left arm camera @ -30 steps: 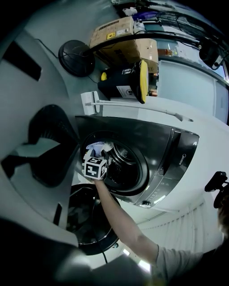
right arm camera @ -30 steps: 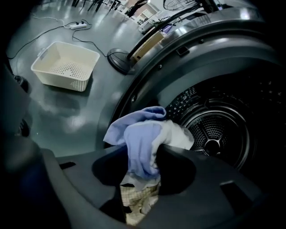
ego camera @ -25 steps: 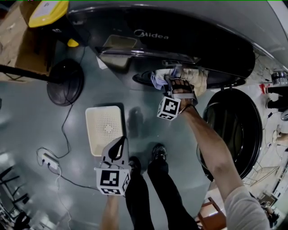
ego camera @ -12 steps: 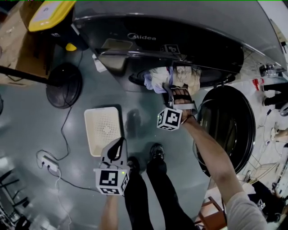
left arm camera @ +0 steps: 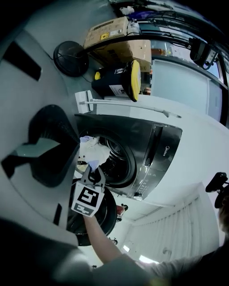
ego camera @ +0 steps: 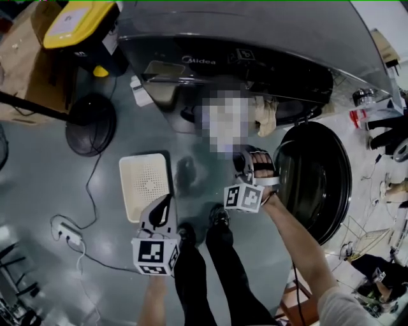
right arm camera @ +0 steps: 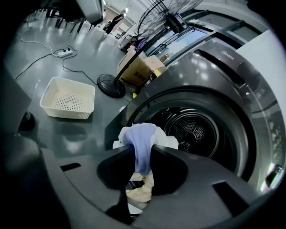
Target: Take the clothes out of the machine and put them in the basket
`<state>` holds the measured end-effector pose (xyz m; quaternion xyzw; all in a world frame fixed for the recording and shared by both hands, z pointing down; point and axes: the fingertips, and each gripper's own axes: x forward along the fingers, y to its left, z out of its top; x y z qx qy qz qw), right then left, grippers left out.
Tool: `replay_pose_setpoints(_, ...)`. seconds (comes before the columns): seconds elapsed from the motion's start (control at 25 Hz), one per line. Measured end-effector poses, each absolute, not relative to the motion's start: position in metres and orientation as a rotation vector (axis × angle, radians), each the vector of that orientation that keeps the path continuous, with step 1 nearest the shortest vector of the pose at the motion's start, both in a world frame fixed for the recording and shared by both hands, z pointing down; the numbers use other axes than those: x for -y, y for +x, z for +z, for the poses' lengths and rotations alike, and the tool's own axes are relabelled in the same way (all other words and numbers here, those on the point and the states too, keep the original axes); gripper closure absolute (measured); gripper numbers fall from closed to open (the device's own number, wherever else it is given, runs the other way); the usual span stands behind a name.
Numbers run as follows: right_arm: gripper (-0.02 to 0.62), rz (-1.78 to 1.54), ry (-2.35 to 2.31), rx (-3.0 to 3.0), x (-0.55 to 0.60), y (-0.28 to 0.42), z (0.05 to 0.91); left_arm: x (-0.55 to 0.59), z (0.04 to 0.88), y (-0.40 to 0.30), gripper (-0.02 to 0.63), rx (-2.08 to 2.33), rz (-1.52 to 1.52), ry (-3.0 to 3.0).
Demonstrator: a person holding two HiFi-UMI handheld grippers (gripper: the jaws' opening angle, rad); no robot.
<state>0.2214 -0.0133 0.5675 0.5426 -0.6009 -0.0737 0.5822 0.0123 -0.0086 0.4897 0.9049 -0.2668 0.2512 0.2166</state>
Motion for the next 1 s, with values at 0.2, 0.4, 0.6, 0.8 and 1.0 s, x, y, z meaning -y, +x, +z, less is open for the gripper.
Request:
replay_pose_setpoints(0.2,0.506,-0.197,1.355,1.425,0.001,0.210,0.524,0.005,0.482,0.009,0.588,0.755,0.681,2.492)
replay_pose_setpoints(0.4,0.506,-0.215,1.422,1.444,-0.011,0.196,0.480,0.004,0.475,0.005,0.588,0.770,0.658,2.496)
replay_pose_setpoints(0.6,0.508,-0.177,1.536,1.463,-0.028,0.181,0.441,0.006,0.468,-0.001,0.588,0.794,0.652,2.490)
replay_pose_setpoints(0.8,0.508,-0.185,1.608,1.479,-0.040,0.170,0.400,0.012,0.455,-0.003,0.588,0.809,0.631,2.484)
replay_pose_setpoints(1.0,0.508,-0.205,1.636,1.516,-0.045,0.154,0.364,0.018,0.439,-0.007,0.588,0.828,0.599,2.505)
